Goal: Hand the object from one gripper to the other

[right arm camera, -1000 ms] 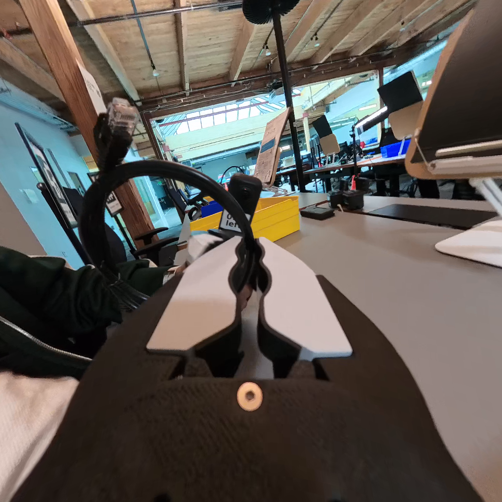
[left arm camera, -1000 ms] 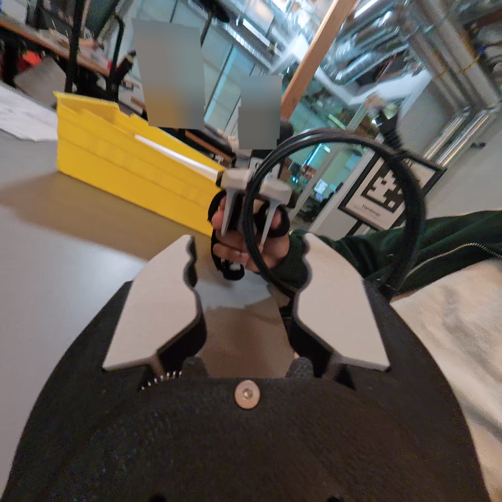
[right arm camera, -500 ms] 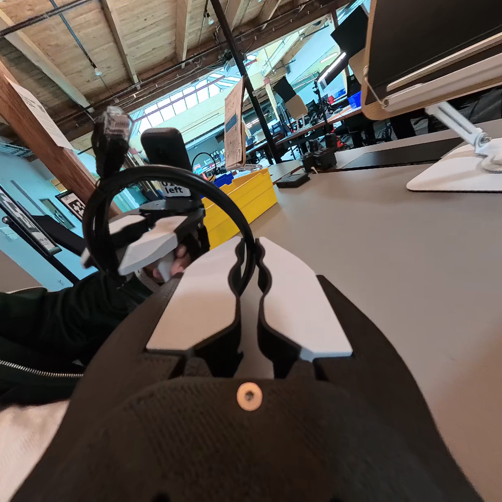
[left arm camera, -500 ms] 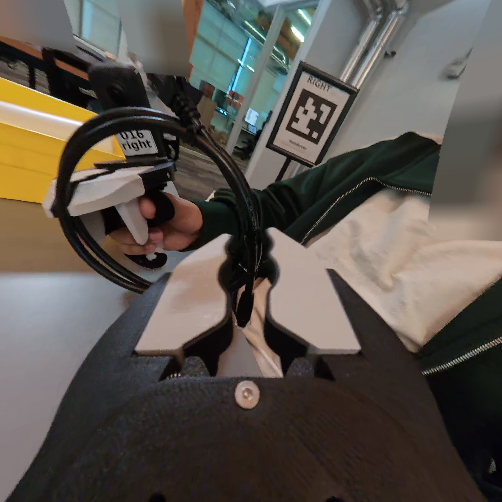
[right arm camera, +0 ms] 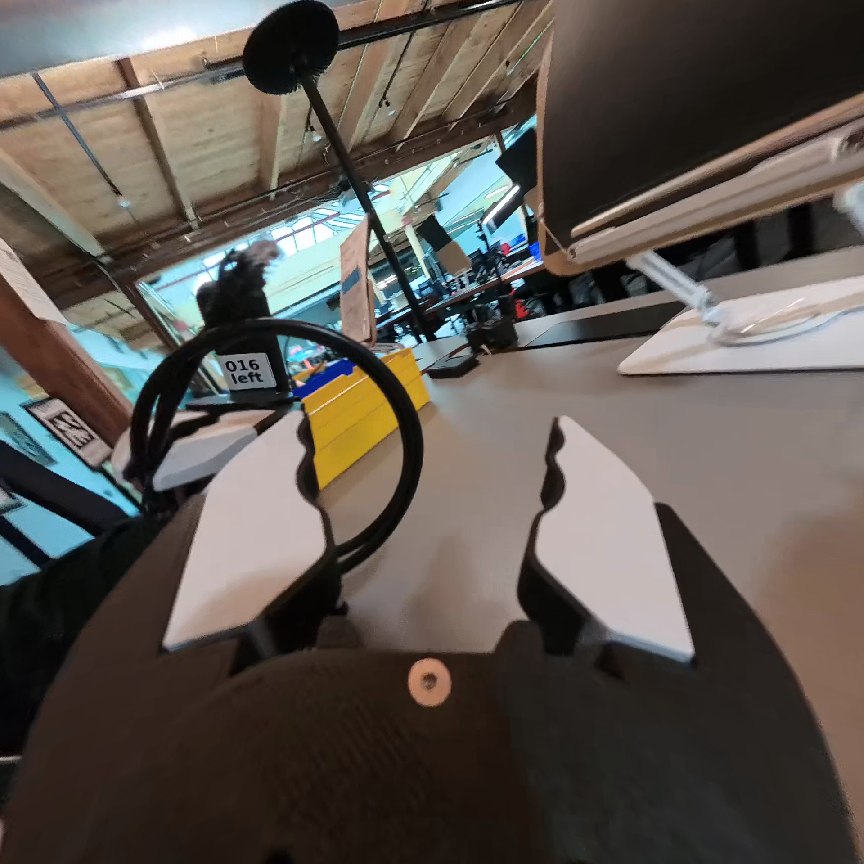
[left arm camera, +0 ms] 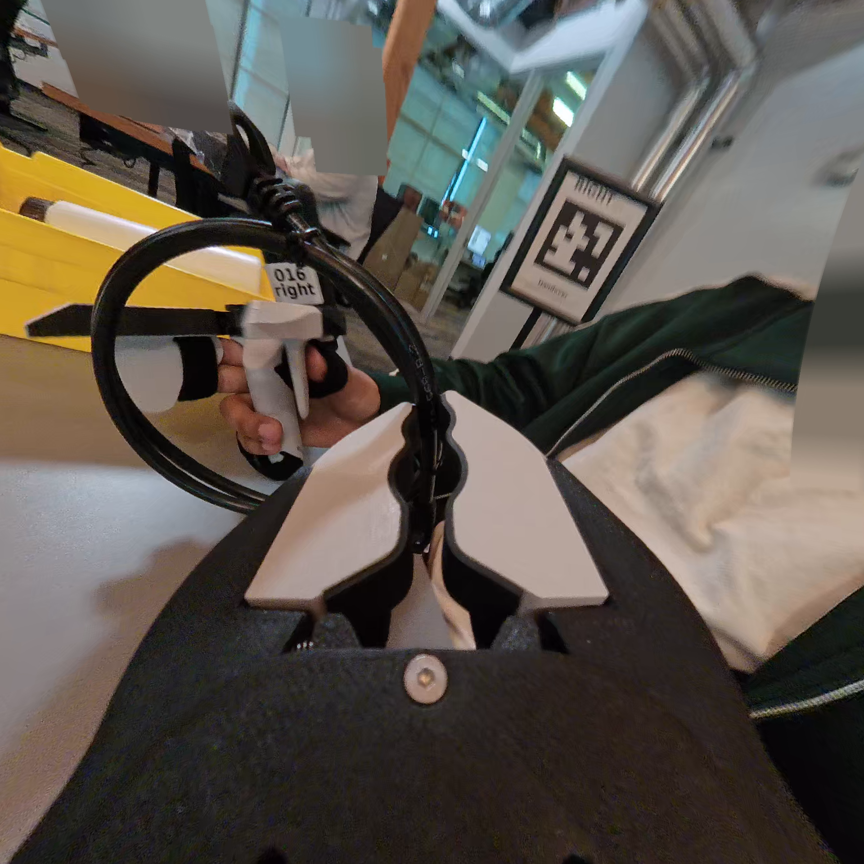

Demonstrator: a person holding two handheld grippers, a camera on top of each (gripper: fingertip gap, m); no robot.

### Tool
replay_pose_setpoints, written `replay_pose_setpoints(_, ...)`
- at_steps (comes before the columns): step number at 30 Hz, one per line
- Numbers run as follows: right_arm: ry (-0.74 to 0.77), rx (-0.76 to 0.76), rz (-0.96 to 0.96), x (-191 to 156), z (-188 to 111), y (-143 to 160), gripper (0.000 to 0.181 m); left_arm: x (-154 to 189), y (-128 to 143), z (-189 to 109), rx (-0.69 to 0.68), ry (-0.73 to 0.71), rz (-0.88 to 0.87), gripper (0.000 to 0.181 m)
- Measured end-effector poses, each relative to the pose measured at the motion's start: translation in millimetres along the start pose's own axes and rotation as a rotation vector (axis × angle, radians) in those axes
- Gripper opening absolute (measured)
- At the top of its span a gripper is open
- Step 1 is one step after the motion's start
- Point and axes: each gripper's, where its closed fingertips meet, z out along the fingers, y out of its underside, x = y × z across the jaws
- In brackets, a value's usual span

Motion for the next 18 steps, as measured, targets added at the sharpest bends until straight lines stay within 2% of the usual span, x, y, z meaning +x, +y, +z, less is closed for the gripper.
replay_pose_setpoints(5, -0.052, 0.037, -0.357, -31, 6, -8, 0.131, -9, -19, -22, 0.154, 0.049, -0.212, 0.010)
replay_pose_setpoints(10, -0.197, -0.072, -0.523, -67, 17, 25, 0.146, -18, -29, -36, 0.271, 0.065, -0.320, 0.010)
replay_pose_setpoints(12, -0.230, -0.138, -0.617, -75, 17, 38, 0.131, -22, -34, -43, 0.326, 0.066, -0.361, 0.010)
replay_pose_setpoints(15, -0.304, -0.155, -0.756, -94, 11, 46, 0.085, -31, -34, -49, 0.360, 0.033, -0.403, 0.010)
replay_pose_setpoints(18, -0.366, -0.183, -0.711, -106, 6, 51, 0.054, -35, -30, -49, 0.340, 0.005, -0.394, 0.010)
